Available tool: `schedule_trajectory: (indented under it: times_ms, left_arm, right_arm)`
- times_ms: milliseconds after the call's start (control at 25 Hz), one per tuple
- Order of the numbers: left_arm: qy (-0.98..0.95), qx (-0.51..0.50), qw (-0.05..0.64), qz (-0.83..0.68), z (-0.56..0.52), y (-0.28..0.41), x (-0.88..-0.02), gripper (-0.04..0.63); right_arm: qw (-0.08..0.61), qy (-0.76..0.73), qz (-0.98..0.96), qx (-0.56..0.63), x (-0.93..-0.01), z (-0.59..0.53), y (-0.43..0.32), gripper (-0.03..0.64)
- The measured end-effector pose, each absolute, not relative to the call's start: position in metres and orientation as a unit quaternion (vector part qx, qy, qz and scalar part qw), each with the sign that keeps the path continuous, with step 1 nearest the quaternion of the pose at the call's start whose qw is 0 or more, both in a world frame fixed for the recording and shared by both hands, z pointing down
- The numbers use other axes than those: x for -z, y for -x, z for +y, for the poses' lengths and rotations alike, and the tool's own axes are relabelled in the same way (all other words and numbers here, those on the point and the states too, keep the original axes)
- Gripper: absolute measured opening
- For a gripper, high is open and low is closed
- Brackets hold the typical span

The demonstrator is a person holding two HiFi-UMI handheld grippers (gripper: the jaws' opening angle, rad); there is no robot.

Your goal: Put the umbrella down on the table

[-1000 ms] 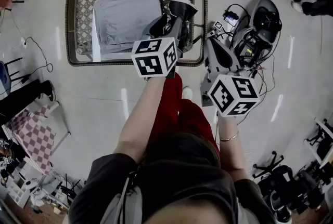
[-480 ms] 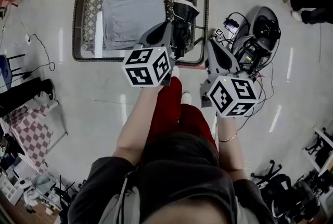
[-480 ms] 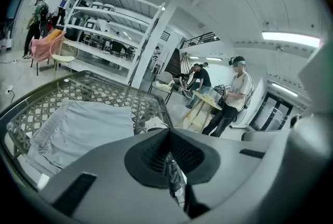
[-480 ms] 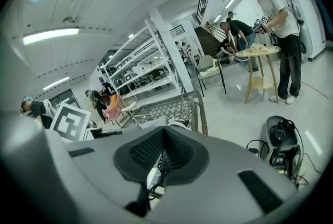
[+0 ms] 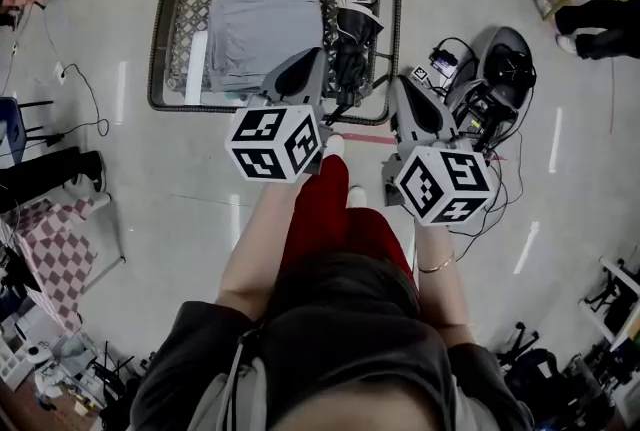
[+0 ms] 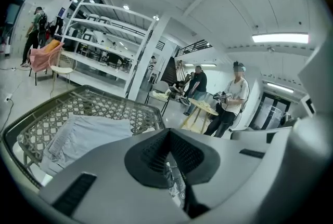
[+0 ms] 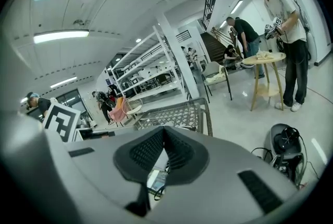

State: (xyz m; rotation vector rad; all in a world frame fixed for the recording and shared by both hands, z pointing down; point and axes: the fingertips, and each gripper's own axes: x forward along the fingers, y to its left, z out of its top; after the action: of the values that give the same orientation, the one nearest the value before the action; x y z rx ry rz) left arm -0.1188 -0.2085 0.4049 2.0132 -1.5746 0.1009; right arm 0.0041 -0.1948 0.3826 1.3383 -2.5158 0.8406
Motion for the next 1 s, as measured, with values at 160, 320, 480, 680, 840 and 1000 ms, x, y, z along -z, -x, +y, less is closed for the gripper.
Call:
schedule_trajectory:
  times_ms: [160, 320, 480, 680, 840, 1000]
  left_arm:
    - [-0.758, -0.026, 0.280, -0.589, -0.196, 0.117, -0.391, 0.012]
    - [-0.757, -0.013, 0.268, -0.596, -0.183, 0.118, -0.377, 0.011]
    - [-0.759, -0.005, 0.254, -0.599, -0.168, 0.118, -0.361, 0.011]
    - [-0.763, -0.007, 0.232, -0.603, -0.149, 0.115, -0.344, 0.011]
    - [-0.766, -0.007, 0.218, -0.605, -0.131, 0.112, -0.333, 0.011]
    - [-0.765, -0.002, 0.212, -0.609, -0.114, 0.111, -0.325, 0.011]
  right_arm:
    - [0.082, -0.444, -0.850, -0.269, -0.372, -0.185, -0.005, 0.018]
    - [0.076, -0.441, -0.855, -0.261, -0.365, -0.177, -0.009, 0.018]
    - [0.069, -0.439, -0.860, -0.251, -0.356, -0.166, -0.012, 0.018]
    - [0.053, -0.434, -0.869, -0.234, -0.340, -0.150, -0.014, 0.018]
    - [0.044, -0.427, -0.878, -0.212, -0.325, -0.135, -0.012, 0.018]
    - [0.041, -0.423, -0.885, -0.191, -0.313, -0.119, -0.014, 0.018]
